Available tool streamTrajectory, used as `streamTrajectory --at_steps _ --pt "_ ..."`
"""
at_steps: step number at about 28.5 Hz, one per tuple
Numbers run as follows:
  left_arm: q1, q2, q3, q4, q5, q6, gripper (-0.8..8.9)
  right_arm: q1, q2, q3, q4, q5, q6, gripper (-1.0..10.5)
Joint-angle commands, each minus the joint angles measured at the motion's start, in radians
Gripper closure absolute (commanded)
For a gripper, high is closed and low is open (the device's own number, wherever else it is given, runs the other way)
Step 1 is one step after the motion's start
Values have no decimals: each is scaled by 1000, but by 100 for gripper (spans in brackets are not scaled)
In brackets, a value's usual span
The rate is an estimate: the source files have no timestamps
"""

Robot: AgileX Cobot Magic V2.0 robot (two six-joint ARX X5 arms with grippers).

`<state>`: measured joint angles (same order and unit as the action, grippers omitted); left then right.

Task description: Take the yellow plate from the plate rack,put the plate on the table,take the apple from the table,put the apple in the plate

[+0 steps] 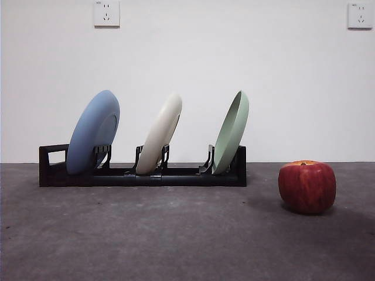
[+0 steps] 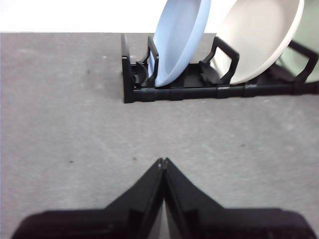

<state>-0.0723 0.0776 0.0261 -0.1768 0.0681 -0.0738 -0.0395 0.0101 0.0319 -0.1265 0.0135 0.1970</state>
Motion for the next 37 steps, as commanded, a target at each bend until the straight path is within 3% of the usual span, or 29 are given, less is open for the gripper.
streamTrajectory --at_steps 1,4,7,13,23,28,37 --pt "3 6 50 -3 42 -31 820 0 2 41 -8 -7 69 958" --pt "3 28 117 -41 45 -39 820 0 17 99 -34 -30 74 958" --pt "2 80 202 -82 55 -102 820 0 57 187 -75 -57 89 958" --pt "2 213 407 -172 178 -112 820 0 192 416 -226 -163 80 958" --pt "2 435 775 -467 405 -9 820 0 468 867 -695 -365 -166 958" --pt "0 480 877 -584 430 42 820 0 552 1016 -856 -423 -254 958" --pt "-39 483 892 -629 435 48 818 2 583 1081 -926 -453 -258 954"
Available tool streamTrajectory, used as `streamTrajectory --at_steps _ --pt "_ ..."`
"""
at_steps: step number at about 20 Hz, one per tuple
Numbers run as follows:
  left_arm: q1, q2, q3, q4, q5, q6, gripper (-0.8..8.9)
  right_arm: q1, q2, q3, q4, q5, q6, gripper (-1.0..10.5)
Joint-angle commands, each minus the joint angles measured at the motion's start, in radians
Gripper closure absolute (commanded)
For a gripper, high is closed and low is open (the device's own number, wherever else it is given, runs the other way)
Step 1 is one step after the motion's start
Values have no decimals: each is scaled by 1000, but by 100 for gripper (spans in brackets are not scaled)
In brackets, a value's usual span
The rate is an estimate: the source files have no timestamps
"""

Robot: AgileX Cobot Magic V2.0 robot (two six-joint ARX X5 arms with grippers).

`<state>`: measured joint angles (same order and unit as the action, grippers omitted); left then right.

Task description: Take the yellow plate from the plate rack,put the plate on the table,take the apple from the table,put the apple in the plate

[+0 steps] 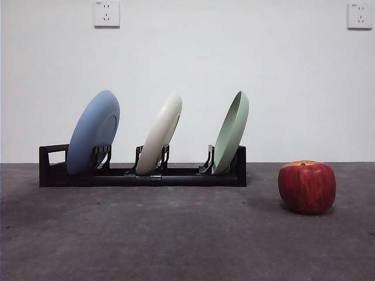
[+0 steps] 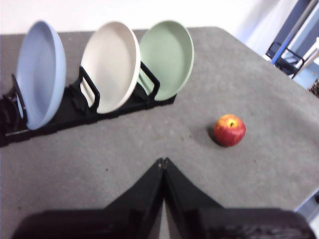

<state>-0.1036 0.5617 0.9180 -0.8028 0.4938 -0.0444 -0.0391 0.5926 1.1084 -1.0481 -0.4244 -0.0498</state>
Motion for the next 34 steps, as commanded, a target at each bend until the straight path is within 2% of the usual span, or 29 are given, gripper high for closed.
streamTrajectory --at_steps 1,3,4,5,6,7,8,19,26,29,34 --pt "-10 0 0 -4 16 26 817 1 0 4 -8 -26 -11 945" --pt "-13 3 0 -3 37 27 809 2 0 4 -7 -34 -11 939" --pt "-13 9 2 -3 53 27 753 2 0 4 -7 -44 -11 883" --pt "-13 12 3 -3 67 27 646 2 0 4 -8 -67 -11 780" --pt "-13 20 6 -4 77 27 477 2 0 4 -7 -100 -10 631" --pt "-13 25 10 -3 92 26 353 2 0 4 -8 -119 -10 523" --pt "-13 35 19 -4 109 27 275 2 0 4 -8 -130 -10 451" --pt "-105 249 200 19 128 57 269 2 22 4 -13 -163 -6 438" --pt "-206 502 217 299 127 57 272 2 65 4 -30 -164 -6 439" --pt "-243 682 262 452 103 58 279 2 84 4 -31 -164 -6 439" --pt "-282 1016 481 482 -1 140 279 2 109 4 -31 -163 -6 440"
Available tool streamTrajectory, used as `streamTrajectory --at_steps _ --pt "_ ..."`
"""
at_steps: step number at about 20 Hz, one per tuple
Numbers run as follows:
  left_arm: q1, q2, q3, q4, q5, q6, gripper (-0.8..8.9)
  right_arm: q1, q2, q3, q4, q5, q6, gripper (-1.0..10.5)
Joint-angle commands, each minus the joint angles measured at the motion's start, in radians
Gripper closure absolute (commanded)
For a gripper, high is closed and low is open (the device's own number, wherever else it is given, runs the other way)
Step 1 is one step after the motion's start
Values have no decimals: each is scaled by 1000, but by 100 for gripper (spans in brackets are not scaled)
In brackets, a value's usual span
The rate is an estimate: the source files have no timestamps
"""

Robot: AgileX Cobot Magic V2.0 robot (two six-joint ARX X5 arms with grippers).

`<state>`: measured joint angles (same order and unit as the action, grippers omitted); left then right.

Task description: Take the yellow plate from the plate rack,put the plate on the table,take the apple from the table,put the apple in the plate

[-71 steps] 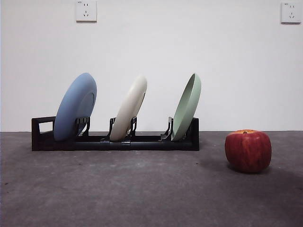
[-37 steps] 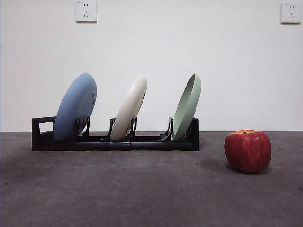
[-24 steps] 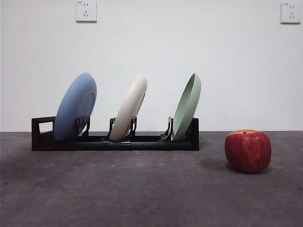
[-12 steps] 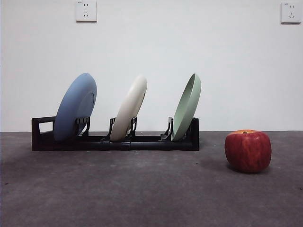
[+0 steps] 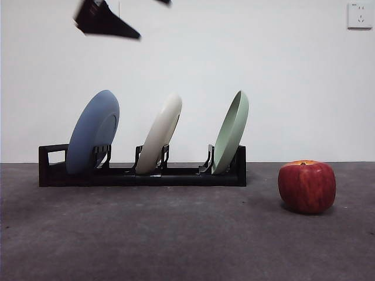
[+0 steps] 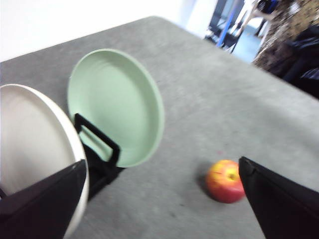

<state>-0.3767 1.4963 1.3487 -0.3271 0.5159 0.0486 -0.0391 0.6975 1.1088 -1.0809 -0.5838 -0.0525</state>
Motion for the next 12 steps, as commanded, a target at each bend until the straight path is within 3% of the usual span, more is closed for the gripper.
streamTrajectory --at_steps 1,6,12 --pt "-12 142 98 5 -50 56 279 2 10 4 2 -4 -4 441" --pt "-23 357 264 7 -197 95 279 2 27 4 -3 -4 -4 442" --pt "-24 432 292 17 -259 93 284 1 31 4 -2 -4 -4 442"
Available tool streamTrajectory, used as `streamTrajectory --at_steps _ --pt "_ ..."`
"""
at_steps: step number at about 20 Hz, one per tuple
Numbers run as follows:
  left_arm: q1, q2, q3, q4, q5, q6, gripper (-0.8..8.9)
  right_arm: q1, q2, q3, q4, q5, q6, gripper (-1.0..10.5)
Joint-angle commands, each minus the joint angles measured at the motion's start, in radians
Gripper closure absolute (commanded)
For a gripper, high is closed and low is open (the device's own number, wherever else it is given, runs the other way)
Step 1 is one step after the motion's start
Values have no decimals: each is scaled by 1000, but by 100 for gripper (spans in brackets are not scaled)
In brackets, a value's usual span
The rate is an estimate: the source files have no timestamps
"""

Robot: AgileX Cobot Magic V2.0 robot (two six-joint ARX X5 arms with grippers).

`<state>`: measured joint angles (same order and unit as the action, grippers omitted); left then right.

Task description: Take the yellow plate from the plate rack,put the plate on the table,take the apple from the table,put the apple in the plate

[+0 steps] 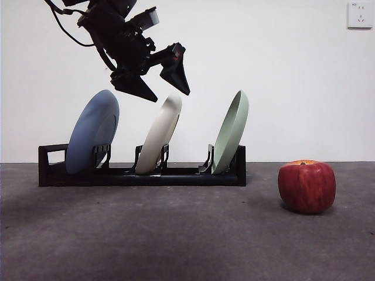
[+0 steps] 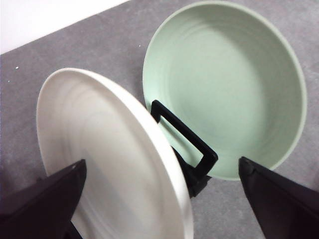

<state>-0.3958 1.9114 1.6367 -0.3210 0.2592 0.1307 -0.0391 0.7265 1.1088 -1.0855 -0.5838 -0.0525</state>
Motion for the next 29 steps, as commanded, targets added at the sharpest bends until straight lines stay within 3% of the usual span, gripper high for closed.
streamTrajectory --at_steps 1,3,11,13,17,29 --pt "-5 21 4 8 -5 11 284 1 8 4 4 -3 -4 442" --pt "-7 35 4 6 -29 3 306 1 14 4 3 -3 -4 442" --pt "-9 52 4 -23 -24 -20 703 1 31 4 -1 -4 -4 442" --pt "-9 52 4 -26 -22 -35 766 1 31 4 -2 -4 -4 442" --pt "-9 50 5 -39 33 -34 822 1 31 4 -8 -3 -4 443" --pt "-8 -85 5 -82 37 -111 822 1 31 4 -8 -3 -6 443"
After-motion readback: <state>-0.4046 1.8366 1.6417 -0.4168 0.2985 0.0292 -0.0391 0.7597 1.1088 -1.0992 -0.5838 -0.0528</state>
